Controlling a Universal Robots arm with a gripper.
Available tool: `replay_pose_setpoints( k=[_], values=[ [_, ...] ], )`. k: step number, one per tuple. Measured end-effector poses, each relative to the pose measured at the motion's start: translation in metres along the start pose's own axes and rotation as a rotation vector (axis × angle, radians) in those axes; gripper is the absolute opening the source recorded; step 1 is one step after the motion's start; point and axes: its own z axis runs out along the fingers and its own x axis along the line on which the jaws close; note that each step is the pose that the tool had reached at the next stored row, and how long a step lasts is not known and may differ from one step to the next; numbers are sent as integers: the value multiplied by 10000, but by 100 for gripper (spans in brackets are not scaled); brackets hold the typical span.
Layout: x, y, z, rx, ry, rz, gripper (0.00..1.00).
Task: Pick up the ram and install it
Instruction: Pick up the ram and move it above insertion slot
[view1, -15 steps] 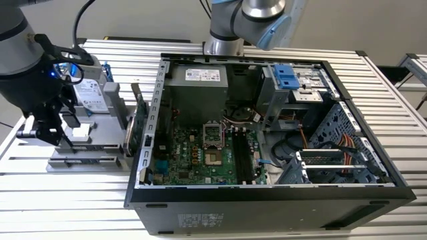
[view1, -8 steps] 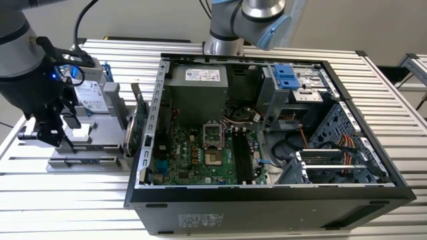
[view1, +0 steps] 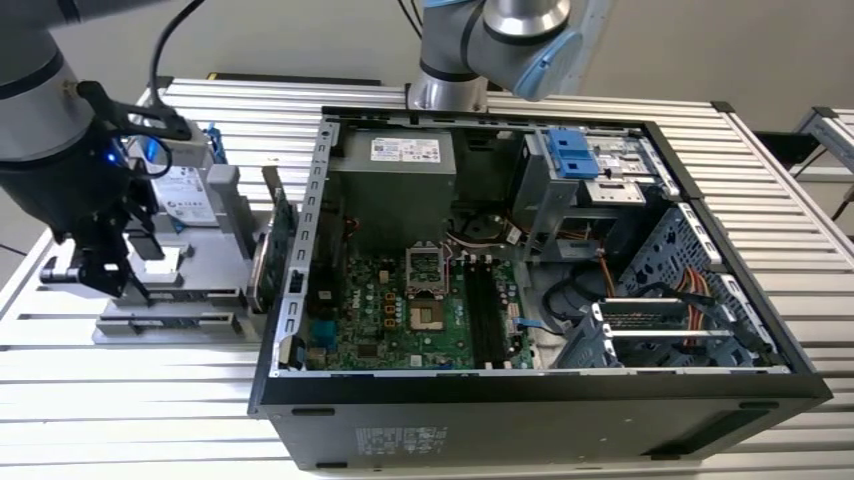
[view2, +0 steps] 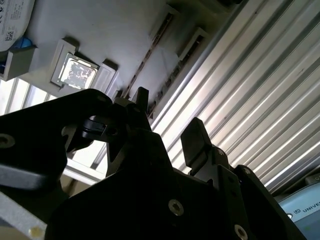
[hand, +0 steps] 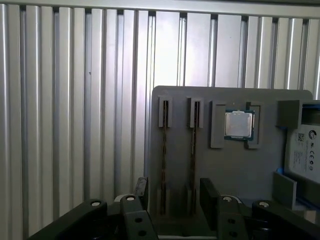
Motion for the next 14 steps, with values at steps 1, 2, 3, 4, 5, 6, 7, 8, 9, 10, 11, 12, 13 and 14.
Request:
replay_pose_setpoints(
  k=[1, 2, 3, 4, 5, 6, 7, 8, 9, 10, 11, 12, 13, 14],
  values=[
    [0, 0, 6, -1, 1, 0, 0],
    [0, 0, 12, -2, 2, 0, 0],
    [1, 0, 19, -1, 3, 0, 0],
    [1, 0, 25, -1, 3, 0, 0],
    [1, 0, 31, -1, 3, 0, 0],
    [1, 0, 38, -1, 3, 0, 0],
    [1, 0, 44, -1, 3, 0, 0],
    [2, 0, 50, -1, 4, 0, 0],
    [2, 0, 56, -2, 5, 0, 0],
    [2, 0, 63, -2, 5, 0, 0],
    [2, 0, 71, -2, 4, 0, 0],
    [2, 0, 77, -2, 5, 0, 0],
    [2, 0, 84, -1, 4, 0, 0],
    [2, 0, 90, -1, 5, 0, 0]
  ],
)
